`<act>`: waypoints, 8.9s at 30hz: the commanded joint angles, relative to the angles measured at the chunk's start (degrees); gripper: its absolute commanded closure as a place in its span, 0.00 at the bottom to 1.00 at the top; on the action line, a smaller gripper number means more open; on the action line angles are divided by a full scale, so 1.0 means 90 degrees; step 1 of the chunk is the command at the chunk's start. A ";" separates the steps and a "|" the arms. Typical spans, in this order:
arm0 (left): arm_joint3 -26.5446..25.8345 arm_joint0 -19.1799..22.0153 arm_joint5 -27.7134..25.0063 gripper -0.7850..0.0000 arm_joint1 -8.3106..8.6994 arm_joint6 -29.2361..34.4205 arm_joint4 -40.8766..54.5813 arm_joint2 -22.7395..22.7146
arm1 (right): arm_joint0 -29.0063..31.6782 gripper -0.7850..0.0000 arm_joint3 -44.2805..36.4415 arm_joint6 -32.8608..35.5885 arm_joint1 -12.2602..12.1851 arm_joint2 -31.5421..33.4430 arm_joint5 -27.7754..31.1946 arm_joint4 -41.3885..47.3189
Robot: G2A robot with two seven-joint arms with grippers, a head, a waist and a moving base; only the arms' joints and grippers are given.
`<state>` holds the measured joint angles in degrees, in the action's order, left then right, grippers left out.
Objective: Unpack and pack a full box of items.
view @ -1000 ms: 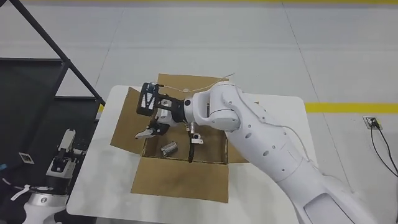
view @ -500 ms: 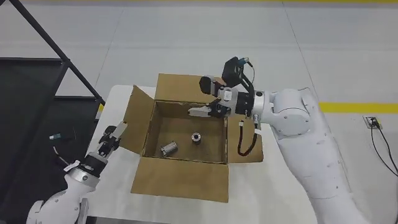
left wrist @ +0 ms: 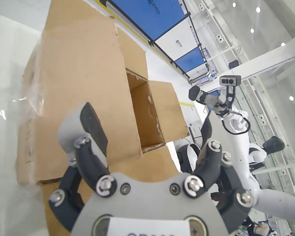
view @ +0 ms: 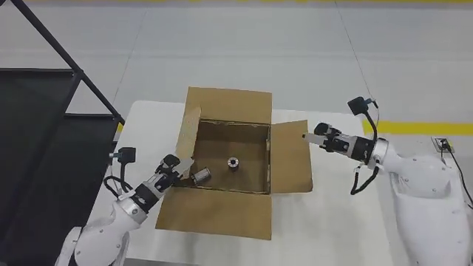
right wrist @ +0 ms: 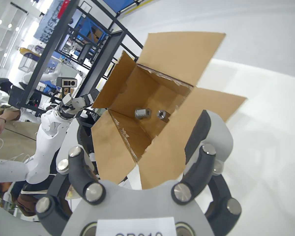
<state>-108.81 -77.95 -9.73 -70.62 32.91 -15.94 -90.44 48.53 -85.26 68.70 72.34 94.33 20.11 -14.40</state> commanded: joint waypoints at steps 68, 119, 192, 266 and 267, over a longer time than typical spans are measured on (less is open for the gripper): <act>0.0487 0.0051 -0.0021 0.00 0.0152 -0.0754 0.1157 -0.0022 | -0.4253 0.00 0.5895 -0.0594 0.1445 -0.6252 0.2315 0.2739; 0.2098 0.0194 -0.0561 0.00 0.0828 0.4515 0.1563 -0.1349 | -0.4919 0.00 0.8011 -0.4642 0.1460 -0.5902 0.0916 0.1382; 0.1032 0.0909 0.1192 0.00 0.0940 0.0836 0.2444 0.0313 | -0.4254 0.00 0.5817 -0.0567 0.0911 -0.4546 -0.0825 0.3220; 0.2173 -0.0090 -0.0025 0.00 0.0615 -0.2348 0.4790 -0.0208 | -0.2058 0.00 0.3170 -0.0927 0.0371 -0.3844 -0.1767 0.2728; 0.2161 -0.0106 0.0055 0.00 0.0619 -0.2224 0.4865 -0.0245 | -0.2058 0.00 0.3170 -0.0927 0.0371 -0.3844 -0.1767 0.2728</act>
<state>-89.24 -78.72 -9.95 -65.08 11.68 27.00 -92.30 30.01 -56.73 60.35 75.68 59.73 4.21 10.15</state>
